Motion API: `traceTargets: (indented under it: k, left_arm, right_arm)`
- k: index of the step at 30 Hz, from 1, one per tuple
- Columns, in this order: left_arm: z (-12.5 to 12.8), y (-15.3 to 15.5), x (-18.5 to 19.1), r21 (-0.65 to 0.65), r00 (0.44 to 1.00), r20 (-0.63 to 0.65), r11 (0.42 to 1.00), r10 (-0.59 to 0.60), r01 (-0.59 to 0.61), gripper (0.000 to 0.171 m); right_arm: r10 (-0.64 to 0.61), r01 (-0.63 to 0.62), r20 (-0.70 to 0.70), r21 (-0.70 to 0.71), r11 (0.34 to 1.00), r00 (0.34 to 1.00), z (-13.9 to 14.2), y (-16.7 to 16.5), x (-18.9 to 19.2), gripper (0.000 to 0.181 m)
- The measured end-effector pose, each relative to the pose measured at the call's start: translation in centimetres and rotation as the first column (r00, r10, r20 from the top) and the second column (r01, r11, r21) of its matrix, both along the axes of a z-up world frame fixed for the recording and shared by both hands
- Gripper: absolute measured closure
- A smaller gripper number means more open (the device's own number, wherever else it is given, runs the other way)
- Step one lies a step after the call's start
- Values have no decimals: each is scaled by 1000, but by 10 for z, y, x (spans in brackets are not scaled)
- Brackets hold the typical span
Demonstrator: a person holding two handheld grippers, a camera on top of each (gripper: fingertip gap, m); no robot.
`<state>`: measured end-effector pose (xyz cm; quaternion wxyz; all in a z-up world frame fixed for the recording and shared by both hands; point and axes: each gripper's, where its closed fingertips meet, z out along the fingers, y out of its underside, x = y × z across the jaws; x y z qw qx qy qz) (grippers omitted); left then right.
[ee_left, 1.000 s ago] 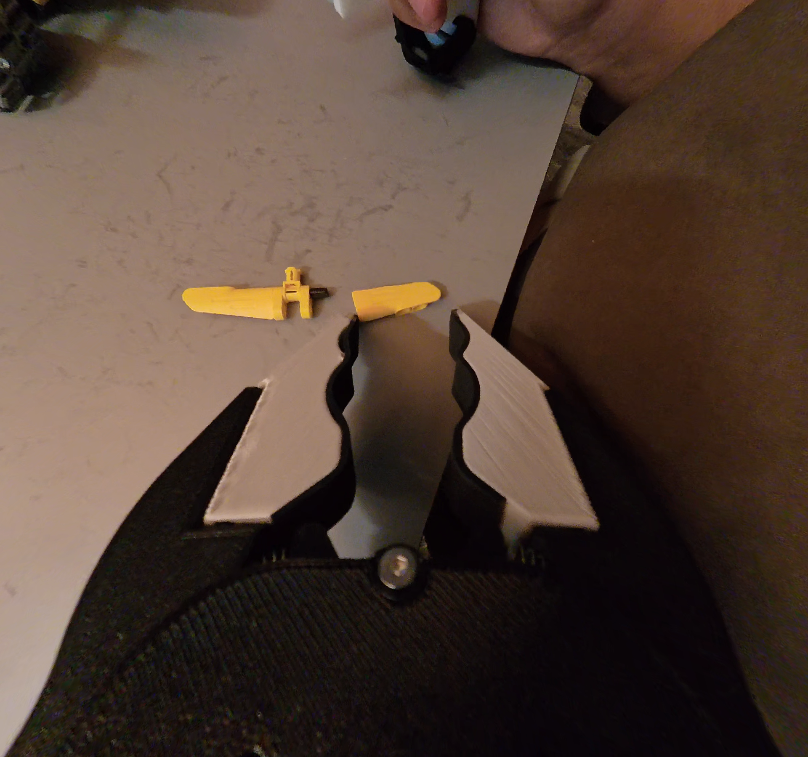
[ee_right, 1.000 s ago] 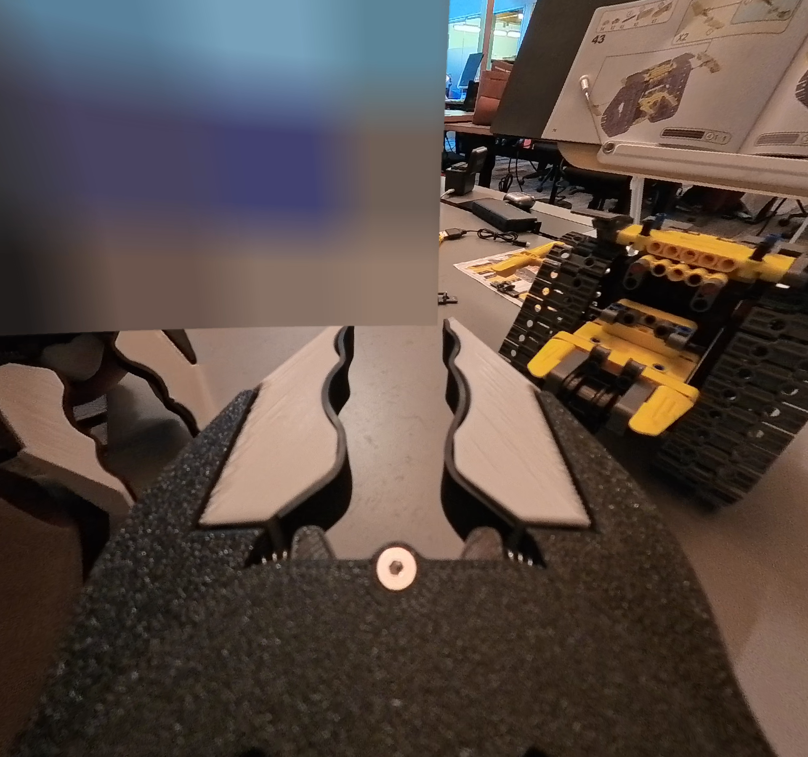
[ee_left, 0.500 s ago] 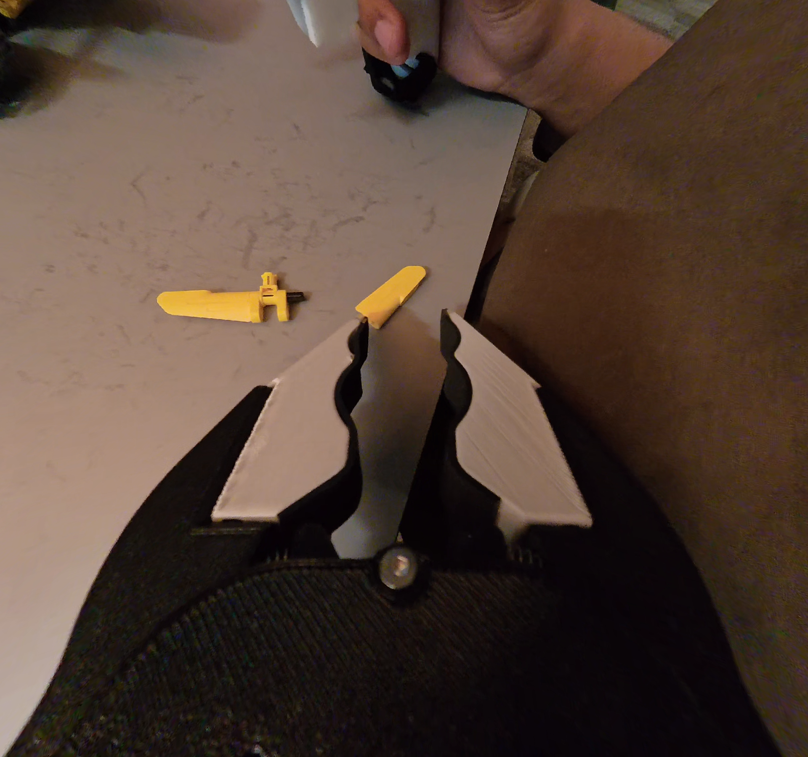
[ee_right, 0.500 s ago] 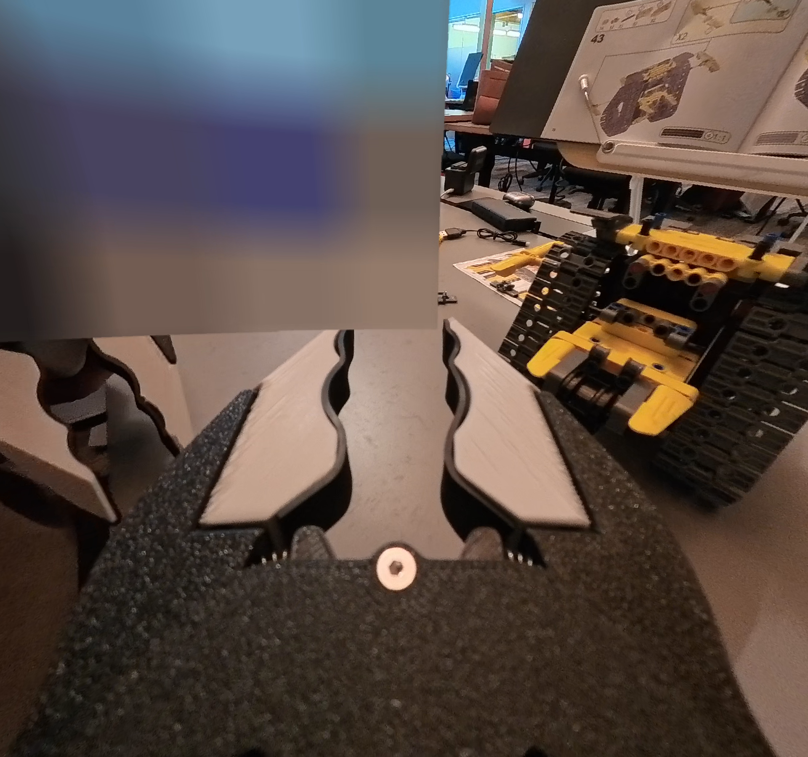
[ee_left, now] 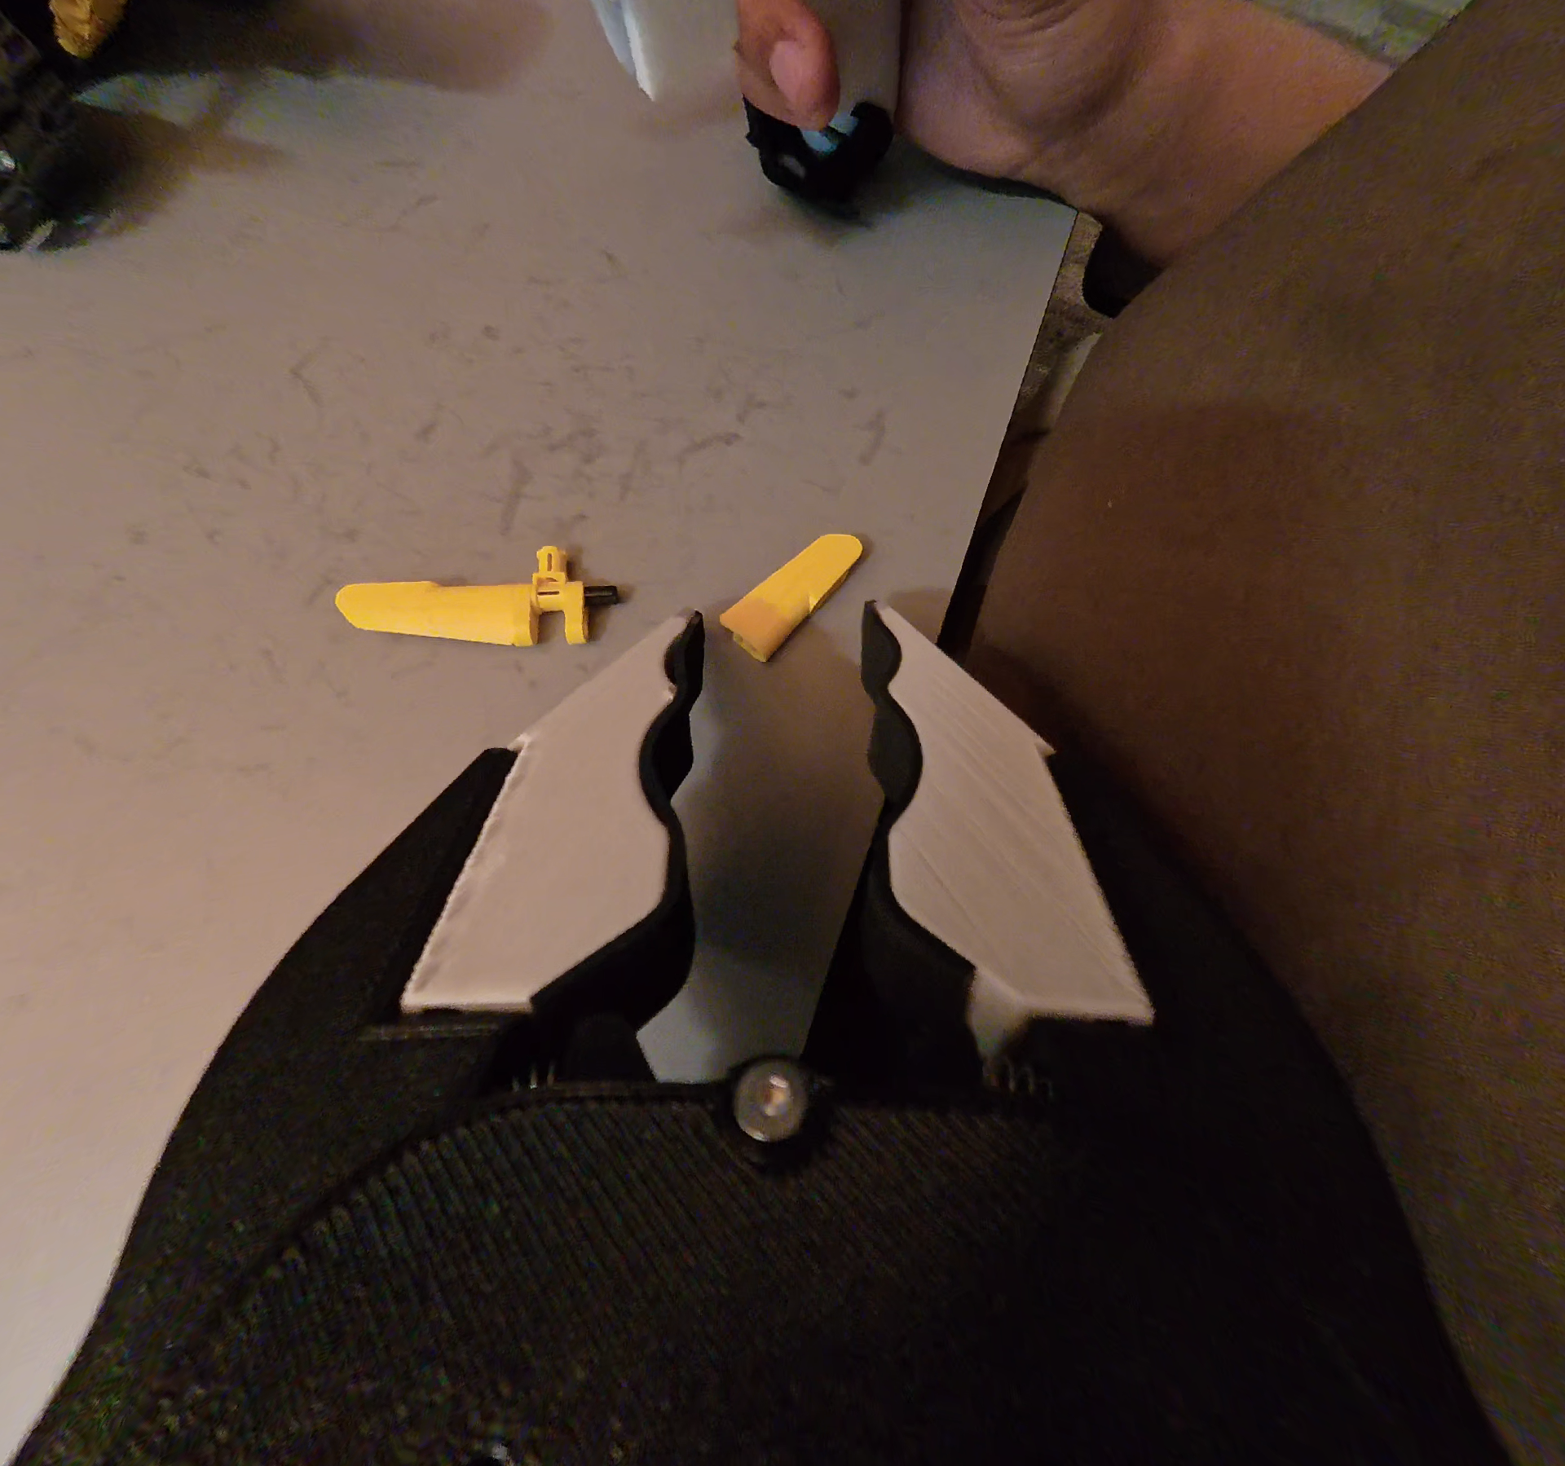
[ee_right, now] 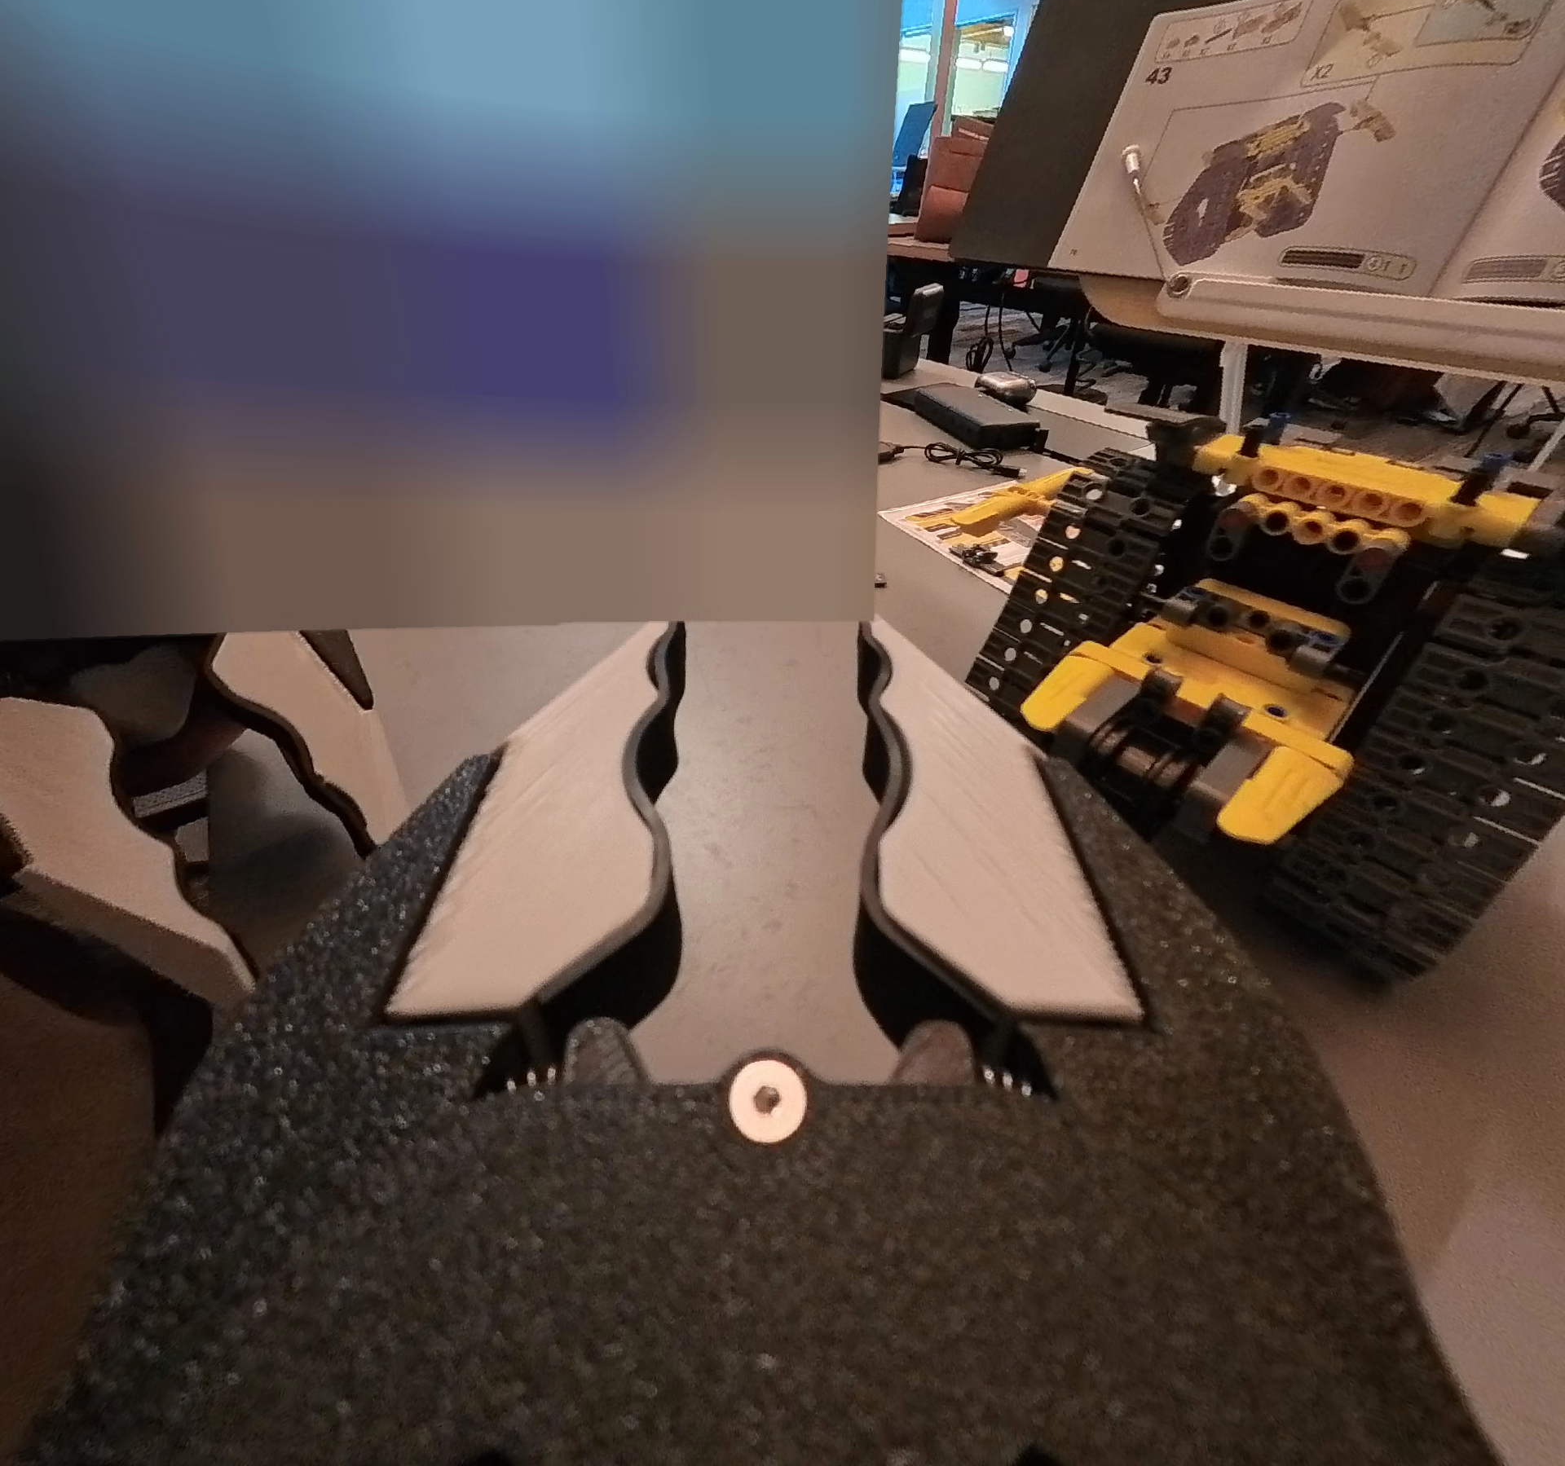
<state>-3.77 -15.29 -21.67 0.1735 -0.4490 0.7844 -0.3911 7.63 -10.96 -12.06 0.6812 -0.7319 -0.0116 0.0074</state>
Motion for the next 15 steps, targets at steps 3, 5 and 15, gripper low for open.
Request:
traceTargets:
  k: [3, 5, 15]
  left_arm:
    - [-1, 1, 2, 8, 1000, 2, 1000, 11, -11, 138]
    - [-2, 0, 3, 18, 1000, 2, 1000, 12, -12, 138]
    - [-6, -2, 2, 55, 1000, -10, 998, -13, 14, 155]
  right_arm:
    - [-1, 1, 5, -2, 1000, 1000, 0, 0, 0, 141]
    - [-1, 1, 7, -2, 1000, 1000, 0, 0, -1, 141]
    - [1, -1, 6, -3, 1000, 1000, -1, 0, -1, 141]
